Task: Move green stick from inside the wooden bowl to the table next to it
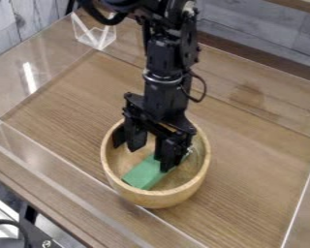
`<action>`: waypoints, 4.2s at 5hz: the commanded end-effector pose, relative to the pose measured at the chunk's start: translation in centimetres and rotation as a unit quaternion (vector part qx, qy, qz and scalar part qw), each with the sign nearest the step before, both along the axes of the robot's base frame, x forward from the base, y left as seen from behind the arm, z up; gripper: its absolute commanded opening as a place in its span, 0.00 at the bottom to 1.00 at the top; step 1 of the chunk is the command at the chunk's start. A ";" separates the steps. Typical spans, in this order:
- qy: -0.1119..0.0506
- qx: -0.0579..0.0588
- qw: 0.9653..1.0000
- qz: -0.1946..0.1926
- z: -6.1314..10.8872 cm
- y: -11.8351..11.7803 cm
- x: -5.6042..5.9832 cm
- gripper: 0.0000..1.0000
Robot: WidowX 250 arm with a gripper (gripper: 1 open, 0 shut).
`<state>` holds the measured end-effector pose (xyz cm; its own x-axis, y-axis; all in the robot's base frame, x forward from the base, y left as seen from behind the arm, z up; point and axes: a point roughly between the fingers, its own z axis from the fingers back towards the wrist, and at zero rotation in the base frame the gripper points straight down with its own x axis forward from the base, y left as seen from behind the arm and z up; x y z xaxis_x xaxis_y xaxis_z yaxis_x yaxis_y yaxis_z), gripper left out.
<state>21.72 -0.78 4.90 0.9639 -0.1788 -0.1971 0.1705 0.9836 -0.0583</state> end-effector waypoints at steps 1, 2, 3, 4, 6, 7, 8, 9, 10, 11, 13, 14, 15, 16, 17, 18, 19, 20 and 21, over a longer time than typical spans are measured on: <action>-0.034 -0.003 0.999 0.005 1.3 0.2 0.5 1.00; -0.040 -0.005 0.999 0.007 1.3 0.2 0.5 1.00; -0.046 -0.007 0.999 0.009 1.4 0.2 0.5 1.00; -0.052 -0.009 0.999 0.011 1.4 0.2 0.5 1.00; -0.063 -0.012 0.998 0.016 1.5 0.2 0.5 1.00; -0.066 -0.014 0.998 0.018 1.4 0.2 0.5 1.00; -0.071 -0.017 0.997 0.021 1.5 0.2 0.5 1.00; -0.074 -0.019 0.997 0.024 1.5 0.1 0.5 1.00; -0.078 -0.021 0.996 0.026 1.5 0.1 0.5 1.00; -0.083 -0.023 0.996 0.029 1.6 0.1 0.6 1.00; -0.075 -0.023 0.996 0.032 0.0 0.1 0.2 1.00; -0.077 -0.022 0.996 0.033 -0.5 0.1 0.2 1.00; -0.081 -0.020 0.996 0.034 -0.9 0.0 0.3 1.00; -0.085 -0.017 0.996 0.035 -1.3 0.0 0.4 1.00; -0.089 -0.015 0.995 0.036 -1.6 -0.1 0.5 1.00; -0.091 -0.014 0.995 0.039 -1.7 -0.1 0.6 1.00; -0.092 -0.013 0.995 0.041 -1.9 -0.2 0.7 1.00; -0.093 -0.013 0.995 0.044 -2.0 -0.2 0.7 1.00; -0.095 -0.012 0.994 0.046 -2.1 -0.3 0.8 1.00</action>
<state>22.12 -1.02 2.48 0.9952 -0.0946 -0.0249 0.0928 0.9937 -0.0626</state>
